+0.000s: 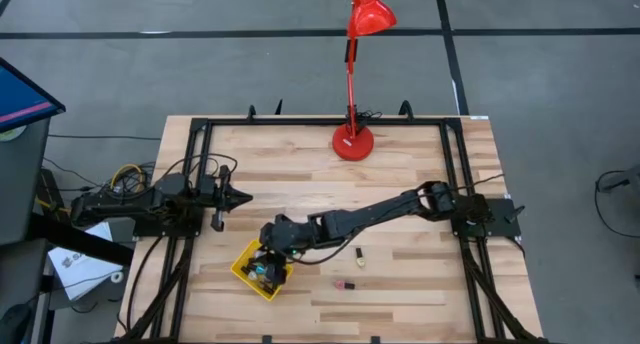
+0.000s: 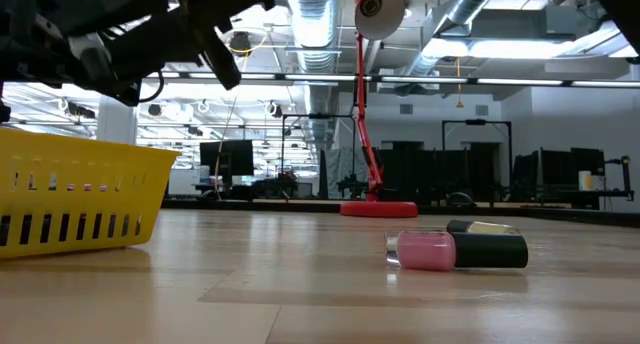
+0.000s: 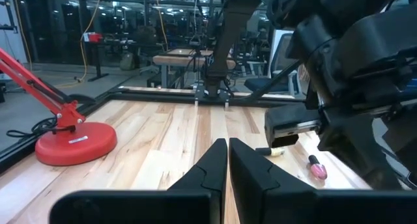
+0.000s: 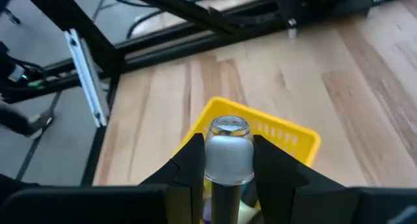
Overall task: Pick & Place Nail Polish
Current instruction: Put the white nail polish bottle into the yellow basket
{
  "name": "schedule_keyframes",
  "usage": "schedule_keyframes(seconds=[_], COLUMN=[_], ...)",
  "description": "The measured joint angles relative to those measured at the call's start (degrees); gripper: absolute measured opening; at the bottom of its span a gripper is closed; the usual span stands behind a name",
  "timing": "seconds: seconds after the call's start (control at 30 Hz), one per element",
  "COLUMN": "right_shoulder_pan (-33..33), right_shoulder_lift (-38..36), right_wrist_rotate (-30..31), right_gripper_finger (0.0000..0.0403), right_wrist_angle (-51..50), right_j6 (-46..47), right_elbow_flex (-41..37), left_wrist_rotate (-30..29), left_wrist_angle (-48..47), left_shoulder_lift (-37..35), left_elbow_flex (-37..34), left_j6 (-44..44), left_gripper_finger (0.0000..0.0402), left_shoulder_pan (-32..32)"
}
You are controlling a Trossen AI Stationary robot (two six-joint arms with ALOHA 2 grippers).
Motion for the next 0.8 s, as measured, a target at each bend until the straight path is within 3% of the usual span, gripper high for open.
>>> schedule_keyframes(seconds=[0.8], right_shoulder_pan=[-0.2], right_shoulder_lift=[0.0], right_wrist_rotate=[-0.6], right_gripper_finger=[0.009], right_wrist_angle=[-0.9], right_j6=[2.2], right_elbow_flex=[0.0], left_wrist_rotate=[0.0], left_wrist_angle=[0.5], left_shoulder_lift=[0.0], left_elbow_flex=[0.0], left_j6=[0.0], left_gripper_finger=[0.0013], left_shoulder_pan=[0.0])
